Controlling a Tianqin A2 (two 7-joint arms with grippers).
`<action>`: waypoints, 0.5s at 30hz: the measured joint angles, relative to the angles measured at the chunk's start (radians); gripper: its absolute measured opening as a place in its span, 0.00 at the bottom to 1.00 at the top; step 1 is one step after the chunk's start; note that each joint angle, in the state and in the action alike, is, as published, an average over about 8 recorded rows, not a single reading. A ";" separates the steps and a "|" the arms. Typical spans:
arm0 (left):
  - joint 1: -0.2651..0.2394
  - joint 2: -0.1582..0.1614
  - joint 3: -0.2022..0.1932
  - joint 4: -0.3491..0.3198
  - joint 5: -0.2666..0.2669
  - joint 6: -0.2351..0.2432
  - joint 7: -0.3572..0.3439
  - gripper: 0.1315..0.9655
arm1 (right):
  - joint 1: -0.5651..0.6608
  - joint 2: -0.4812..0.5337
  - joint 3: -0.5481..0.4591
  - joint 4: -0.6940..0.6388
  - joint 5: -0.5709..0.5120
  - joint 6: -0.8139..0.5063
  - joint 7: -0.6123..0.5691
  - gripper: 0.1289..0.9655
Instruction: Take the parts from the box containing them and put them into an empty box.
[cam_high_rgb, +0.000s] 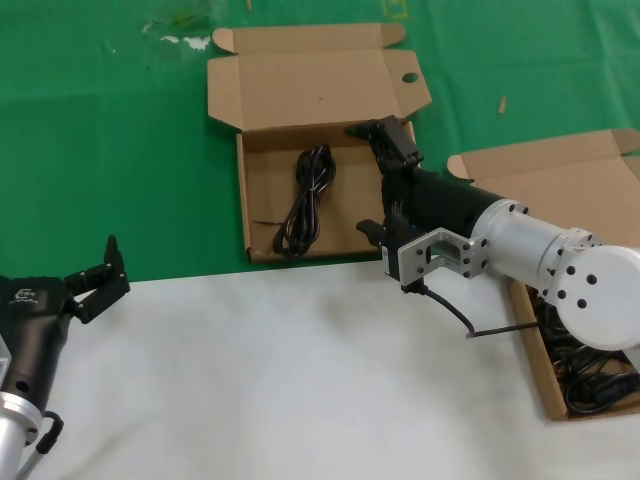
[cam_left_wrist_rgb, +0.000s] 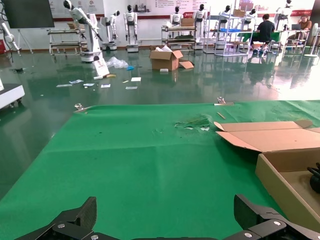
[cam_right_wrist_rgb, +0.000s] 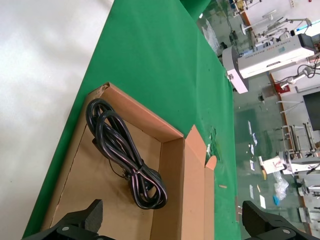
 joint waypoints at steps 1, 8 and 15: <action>0.000 0.000 0.000 0.000 0.000 0.000 0.000 1.00 | -0.001 0.000 0.000 0.000 0.001 0.000 0.000 1.00; 0.000 0.000 0.000 0.000 0.000 0.000 0.000 1.00 | -0.024 -0.006 0.019 0.010 0.027 0.018 0.018 1.00; 0.000 0.000 0.000 0.000 0.000 0.000 0.000 1.00 | -0.072 -0.018 0.057 0.030 0.082 0.056 0.054 1.00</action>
